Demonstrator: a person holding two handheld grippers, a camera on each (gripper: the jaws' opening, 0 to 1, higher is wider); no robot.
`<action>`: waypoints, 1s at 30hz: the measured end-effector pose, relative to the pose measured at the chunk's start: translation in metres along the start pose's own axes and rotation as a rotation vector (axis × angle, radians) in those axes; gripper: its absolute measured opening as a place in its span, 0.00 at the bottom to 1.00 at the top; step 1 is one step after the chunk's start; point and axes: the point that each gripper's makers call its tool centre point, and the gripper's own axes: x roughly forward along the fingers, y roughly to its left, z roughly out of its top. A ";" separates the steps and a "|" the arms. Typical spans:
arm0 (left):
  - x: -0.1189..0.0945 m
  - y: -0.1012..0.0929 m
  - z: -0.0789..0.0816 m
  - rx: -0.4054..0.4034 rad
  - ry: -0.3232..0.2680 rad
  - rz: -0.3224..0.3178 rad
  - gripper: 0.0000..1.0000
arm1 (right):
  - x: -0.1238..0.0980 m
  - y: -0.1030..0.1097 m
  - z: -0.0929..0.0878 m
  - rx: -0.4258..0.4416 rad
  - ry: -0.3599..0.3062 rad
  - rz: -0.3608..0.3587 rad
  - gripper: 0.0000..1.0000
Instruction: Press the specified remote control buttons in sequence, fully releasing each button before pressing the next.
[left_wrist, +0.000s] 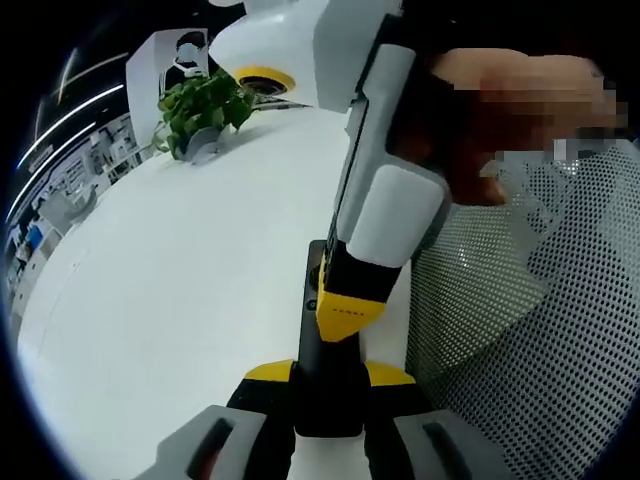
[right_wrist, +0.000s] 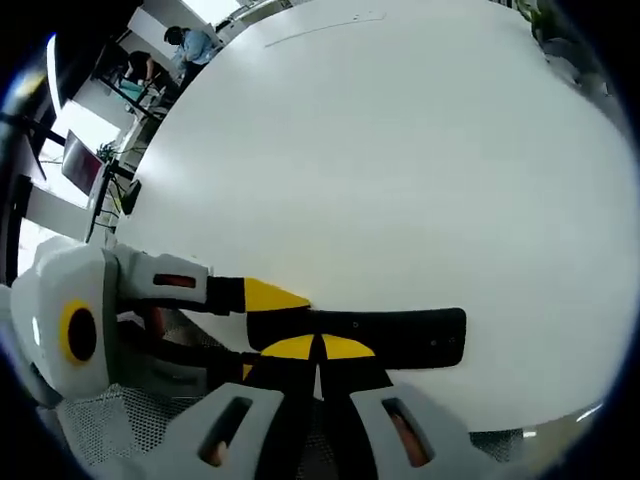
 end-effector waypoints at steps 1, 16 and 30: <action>0.000 0.000 0.000 -0.005 -0.004 0.003 0.24 | 0.000 0.000 0.000 0.002 -0.005 -0.003 0.00; -0.001 0.001 0.001 -0.009 -0.007 -0.023 0.24 | 0.004 0.000 0.005 -0.102 0.058 -0.234 0.00; -0.001 0.001 0.001 0.000 -0.003 -0.019 0.25 | 0.002 -0.004 0.004 0.037 0.039 -0.208 0.00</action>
